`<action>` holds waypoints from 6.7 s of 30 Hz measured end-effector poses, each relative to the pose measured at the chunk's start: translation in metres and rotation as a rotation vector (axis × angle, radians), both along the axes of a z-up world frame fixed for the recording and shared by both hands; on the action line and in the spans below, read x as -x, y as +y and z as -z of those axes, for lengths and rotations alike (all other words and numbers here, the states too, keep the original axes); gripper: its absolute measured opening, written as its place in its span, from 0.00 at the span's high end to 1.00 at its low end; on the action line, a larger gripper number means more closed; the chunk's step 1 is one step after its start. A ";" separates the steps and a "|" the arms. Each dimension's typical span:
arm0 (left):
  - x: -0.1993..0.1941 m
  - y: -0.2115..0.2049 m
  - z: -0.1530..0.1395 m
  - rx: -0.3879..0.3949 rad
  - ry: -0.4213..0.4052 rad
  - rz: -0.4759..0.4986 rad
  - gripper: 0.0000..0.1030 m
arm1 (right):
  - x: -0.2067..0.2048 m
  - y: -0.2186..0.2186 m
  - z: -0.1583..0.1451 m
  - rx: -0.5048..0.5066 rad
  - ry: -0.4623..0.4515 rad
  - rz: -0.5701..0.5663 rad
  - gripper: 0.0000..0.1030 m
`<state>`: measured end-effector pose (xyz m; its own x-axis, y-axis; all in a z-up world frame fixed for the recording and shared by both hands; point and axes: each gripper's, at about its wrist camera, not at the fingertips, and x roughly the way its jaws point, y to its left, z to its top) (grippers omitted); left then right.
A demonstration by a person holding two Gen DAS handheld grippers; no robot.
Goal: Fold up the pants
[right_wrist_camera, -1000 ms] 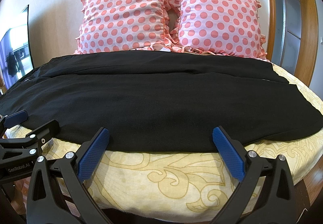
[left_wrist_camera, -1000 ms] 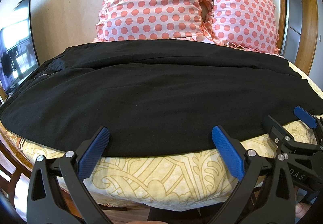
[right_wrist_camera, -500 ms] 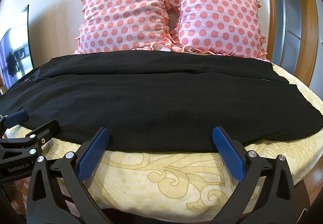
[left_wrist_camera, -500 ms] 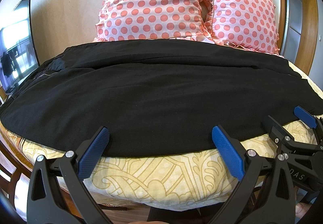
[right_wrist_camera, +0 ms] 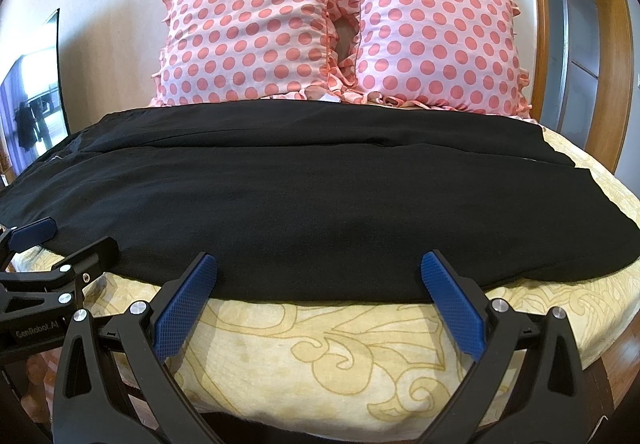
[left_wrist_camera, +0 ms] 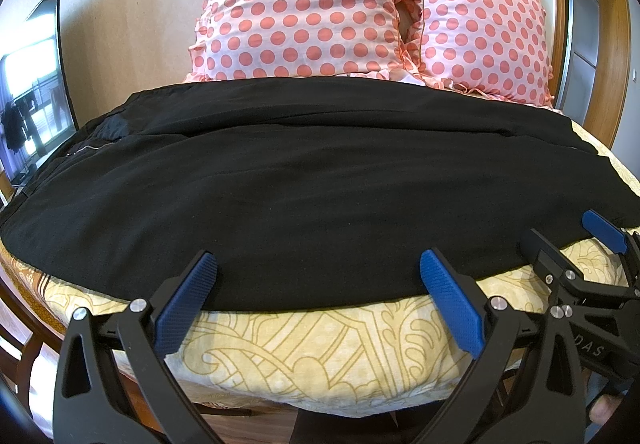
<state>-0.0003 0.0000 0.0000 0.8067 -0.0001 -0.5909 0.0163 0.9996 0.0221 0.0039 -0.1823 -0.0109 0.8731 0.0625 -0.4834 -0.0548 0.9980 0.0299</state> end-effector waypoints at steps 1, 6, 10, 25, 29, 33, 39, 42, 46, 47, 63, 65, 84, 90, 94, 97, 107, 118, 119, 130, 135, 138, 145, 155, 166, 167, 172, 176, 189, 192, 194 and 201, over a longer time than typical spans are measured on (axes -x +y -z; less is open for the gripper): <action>0.000 0.000 0.000 0.000 0.000 0.000 0.02 | 0.000 0.000 0.000 0.000 0.001 0.000 0.01; 0.000 0.000 0.000 0.001 0.006 0.003 0.02 | -0.001 -0.001 -0.002 -0.002 0.003 -0.011 0.01; -0.002 0.005 -0.005 0.021 0.047 0.026 0.02 | -0.010 -0.011 -0.013 -0.029 0.041 -0.055 0.01; -0.029 0.037 -0.052 0.169 -0.074 -0.039 0.02 | -0.209 -0.240 -0.112 -0.251 0.139 0.442 0.20; -0.046 0.032 -0.050 0.147 -0.055 -0.025 0.02 | -0.274 -0.271 -0.096 -0.250 0.207 0.500 0.34; -0.058 0.030 -0.048 0.123 -0.041 -0.012 0.02 | -0.319 -0.298 -0.066 -0.306 0.313 0.518 0.48; -0.069 0.025 -0.047 0.138 -0.040 0.027 0.02 | -0.299 -0.307 -0.033 -0.345 0.428 0.509 0.52; -0.074 0.017 -0.044 0.153 -0.024 0.057 0.02 | -0.284 -0.309 -0.034 -0.376 0.433 0.528 0.52; -0.079 0.010 -0.039 0.140 0.009 0.080 0.02 | -0.292 -0.324 -0.039 -0.473 0.416 0.595 0.47; -0.078 0.010 -0.039 0.130 0.009 0.078 0.02 | -0.296 -0.325 -0.045 -0.438 0.387 0.613 0.47; -0.082 0.018 -0.040 0.135 0.029 0.049 0.02 | -0.272 -0.349 -0.050 -0.336 0.302 0.574 0.92; -0.079 0.020 -0.043 0.132 0.013 0.039 0.02 | -0.237 -0.343 -0.071 -0.389 0.190 0.508 0.92; -0.060 0.064 -0.059 0.207 -0.028 -0.111 0.02 | -0.012 -0.310 -0.026 -0.668 0.217 0.511 0.49; -0.057 0.077 -0.061 0.152 -0.019 -0.162 0.02 | 0.021 -0.311 -0.035 -0.848 0.161 0.528 0.46; -0.061 0.084 -0.057 0.192 0.025 -0.168 0.02 | 0.014 -0.297 -0.033 -0.928 0.183 0.411 0.50; -0.060 0.085 -0.054 0.216 0.046 -0.150 0.02 | 0.008 -0.284 -0.033 -0.928 0.257 0.382 0.50; -0.062 0.075 -0.051 0.222 0.043 -0.094 0.02 | 0.041 -0.276 -0.026 -0.948 0.364 0.362 0.50; -0.059 0.071 -0.053 0.235 0.025 -0.067 0.02 | 0.047 -0.292 -0.021 -0.928 0.259 0.427 0.61; -0.059 0.073 -0.053 0.241 0.022 -0.072 0.02 | 0.045 -0.292 -0.018 -0.930 0.280 0.429 0.62; -0.086 0.101 -0.061 0.269 0.051 -0.077 0.02 | 0.037 -0.292 -0.047 -0.835 0.095 0.383 0.95; -0.151 0.146 -0.079 0.351 0.109 -0.149 0.02 | 0.034 -0.299 -0.077 -0.778 -0.015 0.358 0.95; -0.202 0.164 -0.080 0.399 0.183 -0.199 0.05 | 0.031 -0.305 -0.073 -0.797 -0.027 0.355 0.95; -0.337 0.188 -0.051 0.396 0.432 -0.398 0.36 | 0.025 -0.314 -0.065 -0.828 -0.024 0.345 0.95; -0.259 0.215 -0.122 0.470 0.152 -0.400 0.95 | -0.030 -0.339 -0.106 -0.733 -0.160 0.263 0.95; 0.001 0.182 -0.051 0.406 0.078 -0.454 0.94 | -0.022 -0.366 -0.026 -0.778 0.035 0.398 0.95; 0.008 0.178 -0.040 0.408 0.086 -0.466 0.94 | -0.018 -0.370 -0.017 -0.802 0.051 0.414 0.95; 0.020 0.174 -0.027 0.428 0.050 -0.490 0.91 | -0.005 -0.379 -0.004 -0.820 0.088 0.454 0.95; 0.015 0.173 -0.028 0.436 0.052 -0.474 0.76 | -0.005 -0.381 -0.009 -0.816 0.107 0.457 0.95; 0.011 0.186 -0.029 0.451 0.082 -0.416 0.89 | 0.037 -0.398 0.001 -0.836 0.129 0.577 0.96; 0.013 0.192 -0.029 0.448 0.087 -0.397 0.92 | 0.042 -0.391 -0.002 -0.806 0.119 0.583 0.93; 0.013 0.194 -0.026 0.437 0.109 -0.389 0.84 | 0.046 -0.387 -0.006 -0.790 0.114 0.603 0.81; 0.042 0.191 -0.048 0.307 -0.025 -0.464 0.50 | 0.056 -0.391 0.000 -0.829 0.049 0.636 0.46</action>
